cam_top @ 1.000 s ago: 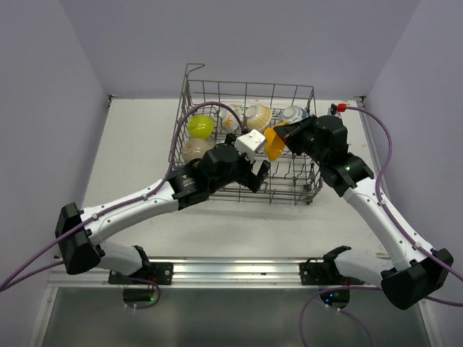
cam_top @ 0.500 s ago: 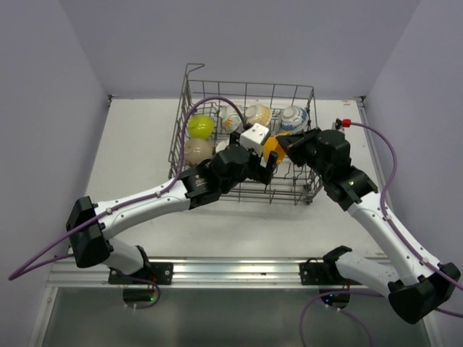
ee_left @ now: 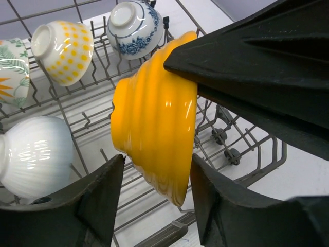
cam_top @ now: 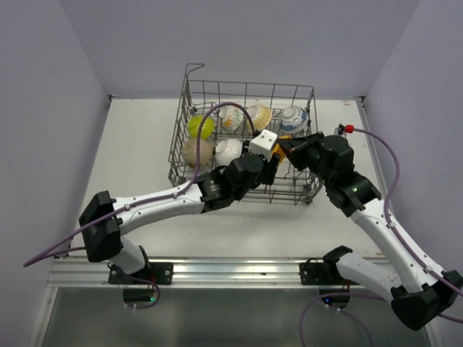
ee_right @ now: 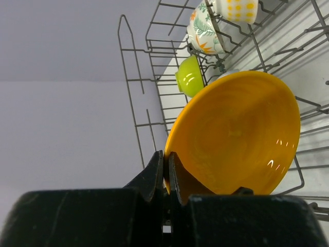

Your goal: Unload the bowls from the dish rack

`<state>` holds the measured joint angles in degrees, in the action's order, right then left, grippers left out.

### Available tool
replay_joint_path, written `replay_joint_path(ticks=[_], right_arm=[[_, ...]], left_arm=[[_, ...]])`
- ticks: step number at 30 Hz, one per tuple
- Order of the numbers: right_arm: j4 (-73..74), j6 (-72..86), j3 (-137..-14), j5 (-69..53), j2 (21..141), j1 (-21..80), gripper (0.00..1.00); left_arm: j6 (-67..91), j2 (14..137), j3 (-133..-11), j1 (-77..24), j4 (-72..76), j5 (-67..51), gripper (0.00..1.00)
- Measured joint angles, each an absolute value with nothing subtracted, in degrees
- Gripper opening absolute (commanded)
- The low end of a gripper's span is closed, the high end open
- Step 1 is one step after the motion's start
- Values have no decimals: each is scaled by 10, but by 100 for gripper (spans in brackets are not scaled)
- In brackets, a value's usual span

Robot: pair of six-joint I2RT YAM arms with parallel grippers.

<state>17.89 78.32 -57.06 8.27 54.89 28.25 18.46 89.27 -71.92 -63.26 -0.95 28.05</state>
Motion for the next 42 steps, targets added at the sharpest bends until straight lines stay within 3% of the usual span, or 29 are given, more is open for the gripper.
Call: replay_joint_path(ticks=[1, 4, 7, 8, 12, 13, 15, 16, 18, 21, 29, 37, 42], right_arm=[[179, 786, -566, 82, 547, 283, 0], [175, 796, -552, 82, 543, 284, 0], [175, 807, -547, 81, 542, 286, 0], [176, 811, -545, 81, 542, 286, 0], [173, 825, -544, 78, 542, 290, 0], [171, 826, -544, 79, 542, 289, 4], [171, 828, -544, 80, 542, 289, 14], [171, 828, -544, 82, 542, 289, 28], [172, 826, -544, 83, 542, 289, 43], [173, 821, -544, 85, 542, 289, 57], [196, 809, -531, 86, 503, 289, 68], [234, 763, -504, 135, 387, 288, 73], [240, 722, -504, 141, 394, 288, 75]], left_arm=[[183, 894, -719, -638, -9, 294, 46], [171, 898, -721, -650, -10, 326, 30], [161, 909, -722, -657, -9, 369, 2], [159, 912, -723, -656, -9, 378, 0], [156, 925, -732, -655, -10, 413, 0], [155, 928, -736, -656, -11, 418, 0], [154, 934, -743, -657, -13, 428, 0], [153, 937, -745, -658, -15, 433, 0], [148, 941, -747, -659, -17, 439, 0], [137, 948, -748, -662, -28, 457, 0], [130, 952, -758, -622, -76, 475, 0], [124, 880, -787, -480, -128, 420, 0], [127, 826, -861, -377, -158, 362, 0]])
